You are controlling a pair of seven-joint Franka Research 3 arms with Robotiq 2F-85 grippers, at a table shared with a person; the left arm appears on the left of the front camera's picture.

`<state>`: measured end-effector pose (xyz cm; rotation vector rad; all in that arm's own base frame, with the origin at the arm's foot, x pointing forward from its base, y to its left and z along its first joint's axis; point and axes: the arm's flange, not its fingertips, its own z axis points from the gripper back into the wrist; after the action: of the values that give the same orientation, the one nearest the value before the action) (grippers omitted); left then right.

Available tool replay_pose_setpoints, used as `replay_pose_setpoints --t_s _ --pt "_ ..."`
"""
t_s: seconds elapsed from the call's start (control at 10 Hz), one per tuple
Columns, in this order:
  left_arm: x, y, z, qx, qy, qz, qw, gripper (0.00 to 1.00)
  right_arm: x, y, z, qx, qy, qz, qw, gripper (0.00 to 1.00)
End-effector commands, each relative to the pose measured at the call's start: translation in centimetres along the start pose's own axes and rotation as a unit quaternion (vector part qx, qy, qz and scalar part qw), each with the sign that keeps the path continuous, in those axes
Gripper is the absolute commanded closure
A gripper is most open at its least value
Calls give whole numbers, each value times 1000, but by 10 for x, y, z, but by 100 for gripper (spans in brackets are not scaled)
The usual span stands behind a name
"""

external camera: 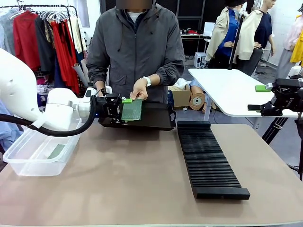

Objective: Sort PCBs into racks and boxes based on the side picked up.
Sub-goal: Pick up the Blank PCB handed by the Human.

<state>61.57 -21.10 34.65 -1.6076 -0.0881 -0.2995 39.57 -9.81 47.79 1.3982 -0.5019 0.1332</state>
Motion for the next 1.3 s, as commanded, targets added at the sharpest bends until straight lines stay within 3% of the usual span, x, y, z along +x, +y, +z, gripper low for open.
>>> replay_pose_setpoints --t_s 0.0,0.1,0.5,1.2 --pt "7 -1 3 10 -1 -14 1000 5 0 2 0 4 0 4 1000 0" --pt "7 -1 3 12 -5 -18 1000 20 0 2 0 4 0 4 1000 0" --pt "7 -1 7 15 1 -15 1000 97 0 2 0 4 0 4 1000 0" --pt "11 -1 13 1 10 -6 1000 100 0 2 0 4 0 4 1000 0"
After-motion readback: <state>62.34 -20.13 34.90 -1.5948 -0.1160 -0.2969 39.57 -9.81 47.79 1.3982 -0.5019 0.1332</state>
